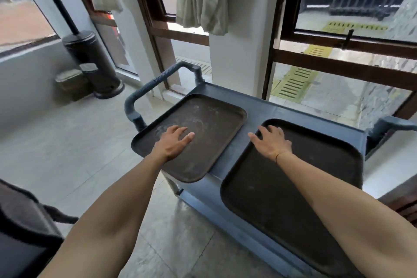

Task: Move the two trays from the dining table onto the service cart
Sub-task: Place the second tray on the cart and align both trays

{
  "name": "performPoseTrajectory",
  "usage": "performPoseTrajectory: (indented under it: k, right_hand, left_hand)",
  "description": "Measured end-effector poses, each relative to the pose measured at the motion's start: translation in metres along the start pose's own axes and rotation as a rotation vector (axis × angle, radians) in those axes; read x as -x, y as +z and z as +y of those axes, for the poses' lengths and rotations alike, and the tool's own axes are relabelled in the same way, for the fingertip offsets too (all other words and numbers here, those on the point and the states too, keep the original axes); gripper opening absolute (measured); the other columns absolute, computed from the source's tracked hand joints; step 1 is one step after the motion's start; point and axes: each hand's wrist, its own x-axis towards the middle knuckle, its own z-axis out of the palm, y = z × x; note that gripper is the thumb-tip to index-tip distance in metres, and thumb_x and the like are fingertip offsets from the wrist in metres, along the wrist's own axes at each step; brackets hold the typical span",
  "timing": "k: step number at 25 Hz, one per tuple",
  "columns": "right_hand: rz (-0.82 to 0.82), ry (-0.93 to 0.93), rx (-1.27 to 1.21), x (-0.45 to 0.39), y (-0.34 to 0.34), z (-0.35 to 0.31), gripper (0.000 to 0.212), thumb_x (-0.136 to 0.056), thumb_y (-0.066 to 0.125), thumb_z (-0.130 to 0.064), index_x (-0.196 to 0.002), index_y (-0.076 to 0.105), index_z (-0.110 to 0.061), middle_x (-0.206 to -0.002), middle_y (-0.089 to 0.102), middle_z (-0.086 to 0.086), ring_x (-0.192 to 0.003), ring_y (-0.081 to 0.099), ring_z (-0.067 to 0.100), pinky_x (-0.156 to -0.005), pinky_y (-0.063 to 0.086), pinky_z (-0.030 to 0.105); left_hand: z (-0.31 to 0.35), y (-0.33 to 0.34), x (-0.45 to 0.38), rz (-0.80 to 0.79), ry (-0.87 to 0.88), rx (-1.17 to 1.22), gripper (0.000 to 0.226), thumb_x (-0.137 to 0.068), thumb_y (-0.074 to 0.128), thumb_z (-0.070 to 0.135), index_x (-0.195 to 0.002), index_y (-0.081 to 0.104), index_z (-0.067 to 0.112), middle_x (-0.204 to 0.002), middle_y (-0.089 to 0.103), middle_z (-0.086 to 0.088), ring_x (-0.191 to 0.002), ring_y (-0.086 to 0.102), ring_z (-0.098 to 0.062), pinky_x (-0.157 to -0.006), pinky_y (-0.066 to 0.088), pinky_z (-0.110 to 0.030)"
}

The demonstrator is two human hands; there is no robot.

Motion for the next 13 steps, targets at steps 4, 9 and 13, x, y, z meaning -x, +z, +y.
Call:
performPoseTrajectory:
  k: [4,9,13]
  right_hand:
    - [-0.032,-0.095,0.019,-0.006,0.018,-0.055,0.071,-0.093,0.029,-0.071,-0.154,0.027,-0.035,-0.164,0.018,0.007,-0.151,0.005,0.03,-0.113,0.017,0.062]
    - [-0.059,-0.191,0.044,-0.002,0.054,-0.142,0.07,-0.094,0.028,-0.07,-0.154,0.025,-0.035,-0.165,0.014,0.005,-0.152,0.0,0.03,-0.116,0.015,0.061]
    - [-0.05,-0.206,0.086,0.005,0.084,-0.201,0.068,-0.094,0.027,-0.069,-0.154,0.025,-0.035,-0.165,0.014,0.005,-0.152,0.002,0.029,-0.116,0.015,0.06]
  left_hand:
    - [-0.049,-0.033,0.018,0.09,-0.064,-0.025,0.073,-0.087,0.035,0.076,-0.148,0.039,0.035,-0.162,0.025,-0.001,-0.146,0.025,-0.026,-0.116,0.025,-0.055]
    - [-0.123,-0.072,0.03,0.132,-0.107,-0.068,0.073,-0.087,0.033,0.076,-0.149,0.036,0.039,-0.164,0.019,0.001,-0.149,0.017,-0.025,-0.115,0.024,-0.055]
    - [-0.175,-0.096,0.025,0.099,-0.098,-0.079,0.073,-0.087,0.033,0.078,-0.15,0.033,0.041,-0.165,0.017,0.004,-0.15,0.014,-0.022,-0.114,0.022,-0.055]
